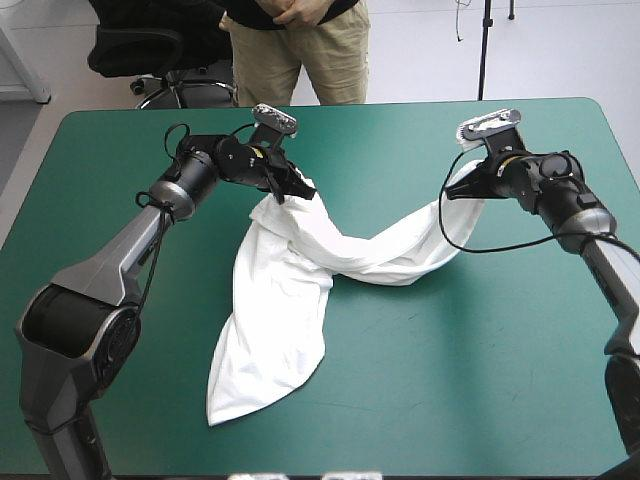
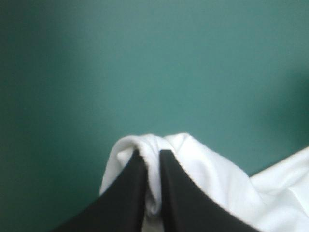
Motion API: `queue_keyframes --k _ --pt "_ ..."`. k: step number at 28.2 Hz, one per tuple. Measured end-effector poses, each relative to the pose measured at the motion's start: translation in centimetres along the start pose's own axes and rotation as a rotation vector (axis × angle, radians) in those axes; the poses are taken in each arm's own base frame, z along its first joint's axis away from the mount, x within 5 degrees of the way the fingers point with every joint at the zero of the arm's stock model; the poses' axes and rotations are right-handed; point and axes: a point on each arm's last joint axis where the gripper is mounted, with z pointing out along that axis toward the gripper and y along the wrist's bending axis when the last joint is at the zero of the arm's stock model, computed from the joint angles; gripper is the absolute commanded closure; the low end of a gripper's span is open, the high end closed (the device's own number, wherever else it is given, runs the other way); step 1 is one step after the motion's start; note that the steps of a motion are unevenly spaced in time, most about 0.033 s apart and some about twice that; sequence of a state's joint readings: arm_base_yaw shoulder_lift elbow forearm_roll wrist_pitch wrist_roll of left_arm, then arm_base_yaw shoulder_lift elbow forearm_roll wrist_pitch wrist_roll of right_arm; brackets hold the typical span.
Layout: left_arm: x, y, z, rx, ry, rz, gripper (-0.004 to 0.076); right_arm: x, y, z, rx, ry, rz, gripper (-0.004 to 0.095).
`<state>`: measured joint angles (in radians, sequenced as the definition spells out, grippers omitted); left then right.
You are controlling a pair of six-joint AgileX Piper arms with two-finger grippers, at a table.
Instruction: Fold the cloth
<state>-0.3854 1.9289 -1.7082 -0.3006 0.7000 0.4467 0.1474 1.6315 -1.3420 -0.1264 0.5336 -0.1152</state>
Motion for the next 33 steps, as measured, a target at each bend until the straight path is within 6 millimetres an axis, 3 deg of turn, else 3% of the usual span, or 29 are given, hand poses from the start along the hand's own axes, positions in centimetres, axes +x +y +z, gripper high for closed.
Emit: queue_keyframes --k 2,5,8,11,16,25,30,33 --pt "-0.2 0.1 0.0 -0.007 -0.018 -0.001 0.0283 0.4 -0.9 1.3 0.008 0.026 0.035 0.0822" --pt "-0.2 0.1 0.1 -0.009 -0.025 -0.006 0.013 0.8 -2.0 2.8 0.017 0.057 0.075 0.0635" --pt "0.0 0.1 0.5 -0.006 -0.015 -0.022 0.015 1.2 -3.1 3.1 0.028 0.078 0.111 0.0388" --pt "0.1 0.0 0.4 0.002 -0.001 -0.025 0.019 1.6 -4.1 3.0 0.04 0.099 0.136 0.0224" --pt "-0.4 -0.3 -2.0 0.0 0.001 -0.001 0.0221 1.7 -4.6 1.5 0.047 0.13 0.15 0.0233" --pt "-1.7 -1.0 -11.9 -0.099 -0.051 0.042 0.0221 0.9 -6.3 -3.8 0.013 0.094 0.197 0.0333" --pt "-0.5 -1.4 -13.7 -0.086 0.074 0.022 0.0223 1.9 -6.4 -5.3 -0.123 0.183 0.224 0.0348" --pt "0.2 -2.0 -14.6 -0.037 0.137 -0.007 0.0262 1.5 -6.0 -7.5 -0.136 0.151 0.222 0.0372"
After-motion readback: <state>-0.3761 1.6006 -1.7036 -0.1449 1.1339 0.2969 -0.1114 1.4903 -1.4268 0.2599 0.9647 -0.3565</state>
